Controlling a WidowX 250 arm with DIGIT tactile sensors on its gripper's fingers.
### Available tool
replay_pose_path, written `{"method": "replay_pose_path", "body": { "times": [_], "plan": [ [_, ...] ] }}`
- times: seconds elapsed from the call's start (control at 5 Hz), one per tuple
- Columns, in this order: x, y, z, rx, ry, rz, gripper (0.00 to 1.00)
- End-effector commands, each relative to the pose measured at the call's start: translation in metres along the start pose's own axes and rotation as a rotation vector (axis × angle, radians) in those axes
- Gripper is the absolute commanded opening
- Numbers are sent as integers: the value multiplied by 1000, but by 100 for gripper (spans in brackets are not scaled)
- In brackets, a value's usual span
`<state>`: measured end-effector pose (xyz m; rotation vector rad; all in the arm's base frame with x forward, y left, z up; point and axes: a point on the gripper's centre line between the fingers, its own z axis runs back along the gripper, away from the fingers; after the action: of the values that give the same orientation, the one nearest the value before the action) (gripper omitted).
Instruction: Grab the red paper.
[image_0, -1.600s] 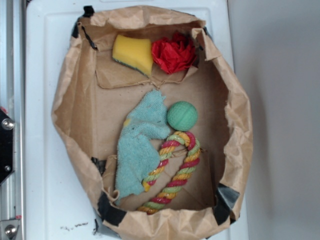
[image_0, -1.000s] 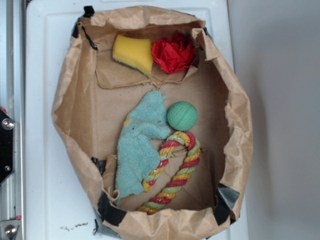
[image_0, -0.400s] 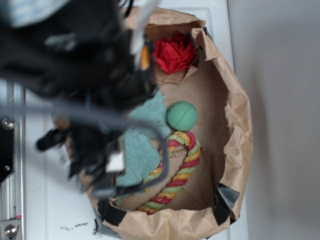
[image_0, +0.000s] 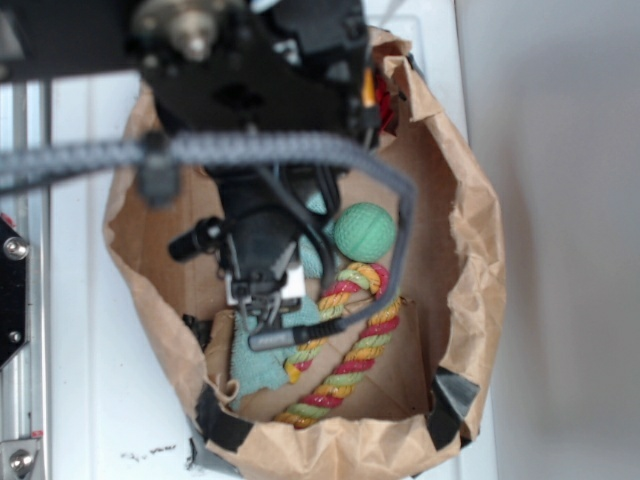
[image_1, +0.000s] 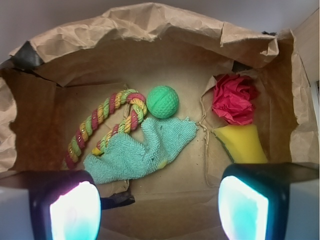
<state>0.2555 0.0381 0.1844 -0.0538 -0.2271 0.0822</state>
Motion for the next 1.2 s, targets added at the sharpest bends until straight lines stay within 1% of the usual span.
{"method": "replay_pose_path", "body": {
  "times": [0.0,0.2,0.4,0.6,1.0],
  "plan": [
    [9,8,18,14,-60,20,100],
    [9,8,18,14,-60,20,100],
    [36,32,-17,57,-109,125,100],
    [46,41,-27,73,-137,163,100],
    [45,44,-46,105,-176,145,100]
  ]
}}
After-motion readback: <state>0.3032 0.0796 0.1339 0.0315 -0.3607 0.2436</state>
